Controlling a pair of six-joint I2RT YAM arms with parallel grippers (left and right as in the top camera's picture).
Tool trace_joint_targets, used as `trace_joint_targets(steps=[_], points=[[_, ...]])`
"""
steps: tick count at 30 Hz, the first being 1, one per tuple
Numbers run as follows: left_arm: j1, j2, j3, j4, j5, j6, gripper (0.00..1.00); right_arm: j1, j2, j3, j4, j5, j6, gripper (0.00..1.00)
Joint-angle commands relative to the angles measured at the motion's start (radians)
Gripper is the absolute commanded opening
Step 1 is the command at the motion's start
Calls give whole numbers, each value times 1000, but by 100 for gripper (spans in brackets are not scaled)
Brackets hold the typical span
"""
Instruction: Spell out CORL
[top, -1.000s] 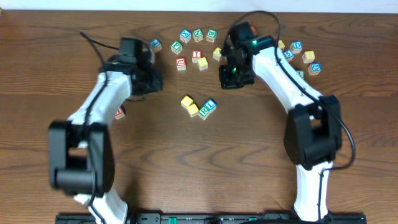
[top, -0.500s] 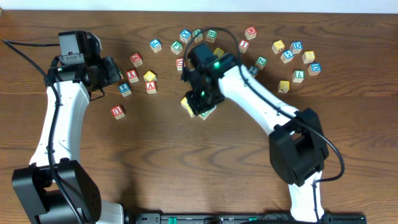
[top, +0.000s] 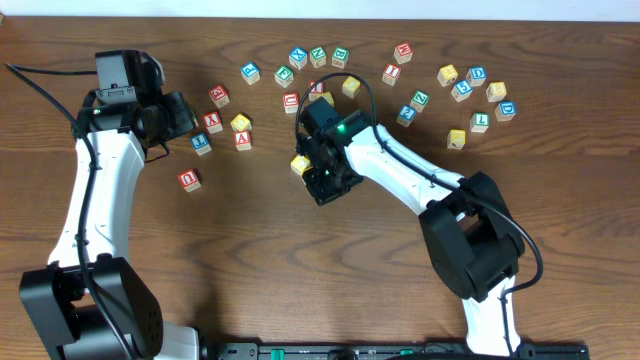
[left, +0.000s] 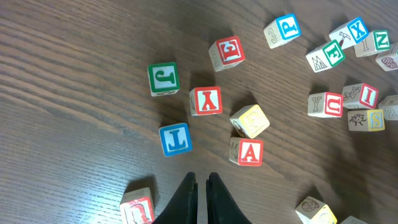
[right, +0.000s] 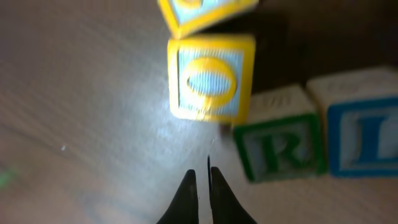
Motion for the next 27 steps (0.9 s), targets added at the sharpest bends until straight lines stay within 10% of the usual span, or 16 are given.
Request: trace_joint_targets(steps=[1,27], points=[[-1,0,11,-8,-10,13,7,10,6,-29,46,29,10,5],[-1,0,11,-29,-10,13,7,10,6,-40,161,214,175,3]])
